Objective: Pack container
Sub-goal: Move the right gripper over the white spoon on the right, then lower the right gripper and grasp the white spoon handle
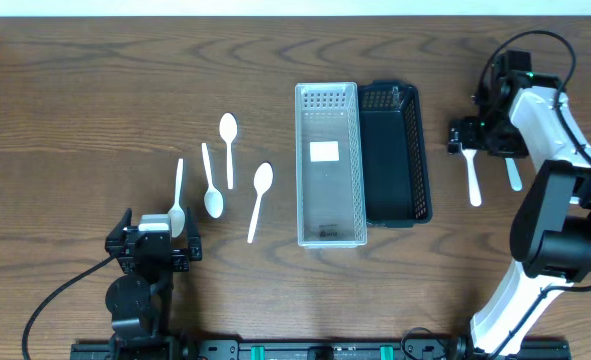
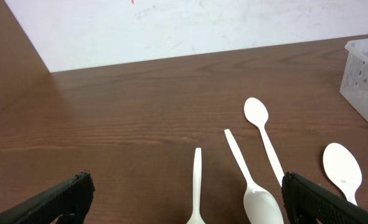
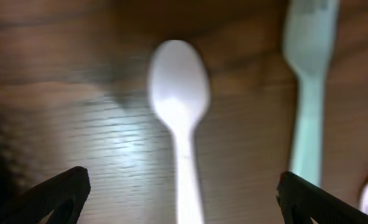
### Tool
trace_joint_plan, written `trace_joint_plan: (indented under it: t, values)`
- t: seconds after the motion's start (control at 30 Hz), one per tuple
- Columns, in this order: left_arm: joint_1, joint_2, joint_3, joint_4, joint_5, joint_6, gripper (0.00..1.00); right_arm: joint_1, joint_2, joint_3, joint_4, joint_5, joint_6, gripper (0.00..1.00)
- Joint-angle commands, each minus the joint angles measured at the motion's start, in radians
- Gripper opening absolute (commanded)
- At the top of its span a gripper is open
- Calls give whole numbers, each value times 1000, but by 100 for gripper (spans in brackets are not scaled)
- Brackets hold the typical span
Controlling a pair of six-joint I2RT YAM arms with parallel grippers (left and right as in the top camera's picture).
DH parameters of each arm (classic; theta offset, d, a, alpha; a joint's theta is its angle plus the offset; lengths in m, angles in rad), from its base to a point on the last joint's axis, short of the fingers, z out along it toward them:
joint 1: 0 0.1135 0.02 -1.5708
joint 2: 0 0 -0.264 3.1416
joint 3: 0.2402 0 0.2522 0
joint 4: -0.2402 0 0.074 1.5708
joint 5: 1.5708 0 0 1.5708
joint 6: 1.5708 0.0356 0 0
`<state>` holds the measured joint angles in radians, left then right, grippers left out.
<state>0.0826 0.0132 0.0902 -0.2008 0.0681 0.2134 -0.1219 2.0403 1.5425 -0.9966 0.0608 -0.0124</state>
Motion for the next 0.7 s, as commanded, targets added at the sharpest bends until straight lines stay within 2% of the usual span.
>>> trace_joint_plan:
  t: [0.0, 0.3, 0.67]
  values:
    - [4, -2, -26, -6, 3, -5, 98, 16, 16, -2, 4, -37, -34, 99]
    - [4, -2, -26, -6, 2, -5, 98, 3, 23, -2, 3, -43, -126, 99]
    - [4, -2, -26, -6, 2, -5, 98, -9, 74, -3, 25, -35, -122, 99]
